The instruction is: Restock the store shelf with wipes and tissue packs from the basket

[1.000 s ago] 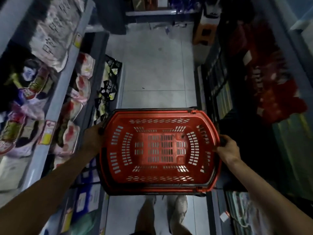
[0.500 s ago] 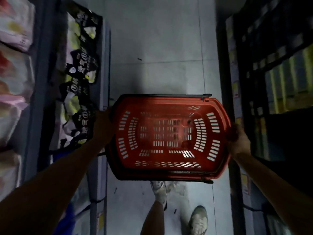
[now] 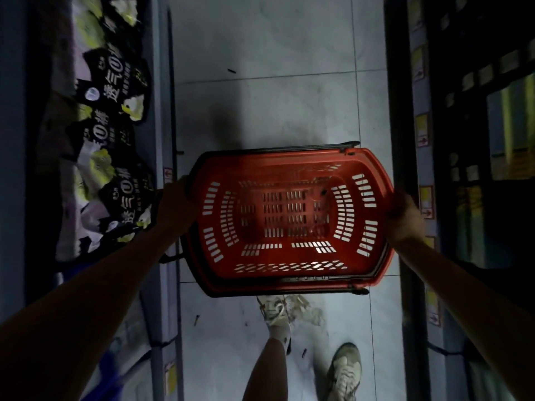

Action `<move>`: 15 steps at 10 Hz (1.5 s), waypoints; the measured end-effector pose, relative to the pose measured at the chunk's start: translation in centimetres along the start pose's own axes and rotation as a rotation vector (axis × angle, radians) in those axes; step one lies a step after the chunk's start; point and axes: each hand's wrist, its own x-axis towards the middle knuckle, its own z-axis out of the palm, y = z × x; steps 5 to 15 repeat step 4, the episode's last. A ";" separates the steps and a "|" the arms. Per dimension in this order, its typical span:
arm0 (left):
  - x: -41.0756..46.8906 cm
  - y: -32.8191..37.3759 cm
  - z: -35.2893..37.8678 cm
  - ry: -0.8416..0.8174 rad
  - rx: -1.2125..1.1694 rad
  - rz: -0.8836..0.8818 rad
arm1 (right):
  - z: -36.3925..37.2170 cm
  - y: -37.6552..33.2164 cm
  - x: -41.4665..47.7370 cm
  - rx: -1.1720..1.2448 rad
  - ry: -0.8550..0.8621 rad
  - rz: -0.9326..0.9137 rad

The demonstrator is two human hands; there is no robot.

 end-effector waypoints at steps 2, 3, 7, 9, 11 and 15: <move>-0.8 -0.3 -2.4 -0.184 0.155 0.055 | -3.4 -3.3 -2.7 -0.128 -0.185 0.036; -3.0 3.4 -5.0 -0.196 0.184 0.148 | -6.7 -6.5 -5.1 -0.167 -0.224 -0.032; -7.9 10.1 -8.5 -0.151 0.333 0.217 | -11.7 -10.7 -8.6 -0.147 -0.199 -0.124; -7.9 10.1 -8.5 -0.151 0.333 0.217 | -11.7 -10.7 -8.6 -0.147 -0.199 -0.124; -7.9 10.1 -8.5 -0.151 0.333 0.217 | -11.7 -10.7 -8.6 -0.147 -0.199 -0.124; -7.9 10.1 -8.5 -0.151 0.333 0.217 | -11.7 -10.7 -8.6 -0.147 -0.199 -0.124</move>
